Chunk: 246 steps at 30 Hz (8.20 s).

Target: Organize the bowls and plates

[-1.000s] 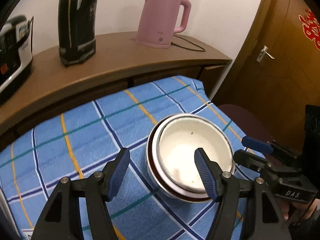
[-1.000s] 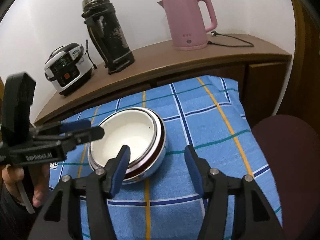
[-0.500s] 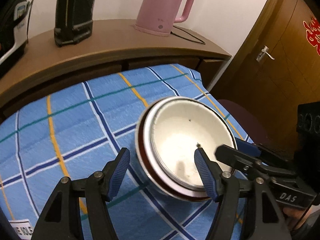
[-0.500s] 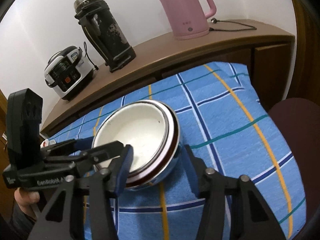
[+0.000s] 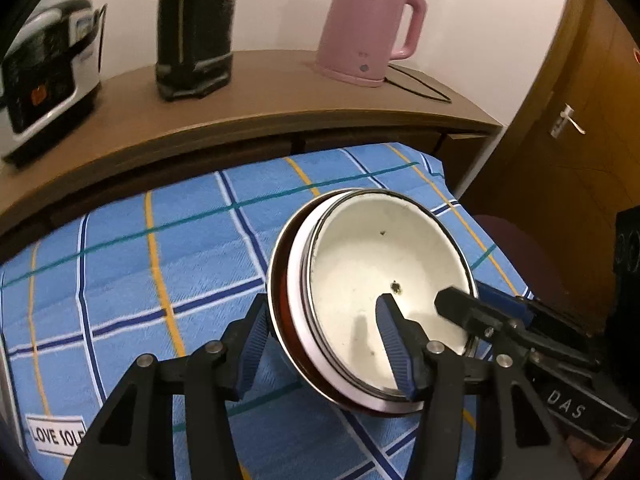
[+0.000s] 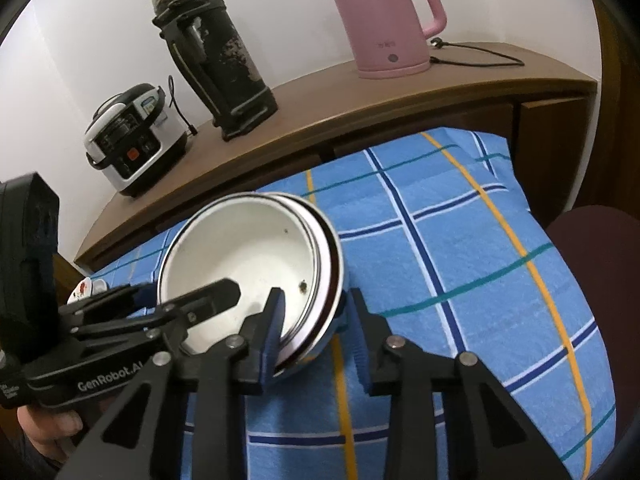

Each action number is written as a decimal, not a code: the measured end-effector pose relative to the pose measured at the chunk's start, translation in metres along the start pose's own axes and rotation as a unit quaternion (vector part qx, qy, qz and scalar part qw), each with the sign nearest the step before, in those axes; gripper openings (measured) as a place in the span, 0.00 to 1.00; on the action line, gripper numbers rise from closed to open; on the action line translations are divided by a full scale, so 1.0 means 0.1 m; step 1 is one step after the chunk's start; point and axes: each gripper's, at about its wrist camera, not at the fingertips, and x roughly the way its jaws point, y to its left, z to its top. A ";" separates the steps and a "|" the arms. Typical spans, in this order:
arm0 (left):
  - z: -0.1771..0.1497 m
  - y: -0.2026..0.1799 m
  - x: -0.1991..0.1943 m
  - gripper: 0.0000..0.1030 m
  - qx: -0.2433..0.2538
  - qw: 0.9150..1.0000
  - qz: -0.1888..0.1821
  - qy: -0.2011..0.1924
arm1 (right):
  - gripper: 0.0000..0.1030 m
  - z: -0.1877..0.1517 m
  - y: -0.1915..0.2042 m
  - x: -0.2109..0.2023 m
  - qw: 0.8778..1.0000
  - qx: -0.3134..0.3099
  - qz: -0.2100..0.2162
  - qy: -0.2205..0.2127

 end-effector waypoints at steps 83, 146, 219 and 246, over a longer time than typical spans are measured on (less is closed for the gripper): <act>-0.47 1.98 -1.60 0.55 -0.181 0.969 0.110 -0.125 | 0.30 0.02 2.47 0.57 0.966 -0.223 0.123 0.048; -1.16 3.13 -2.06 0.55 -0.290 0.934 0.194 -0.080 | 0.30 -0.52 3.82 1.25 0.916 -0.327 0.189 0.136; -1.09 2.74 -2.18 0.66 -0.212 0.923 0.292 -0.135 | 0.56 -0.36 3.38 1.00 0.928 -0.313 0.198 0.029; -0.48 1.95 -1.81 0.66 -0.118 0.928 0.281 -0.215 | 0.84 0.09 2.54 0.54 0.947 -0.246 0.146 -0.148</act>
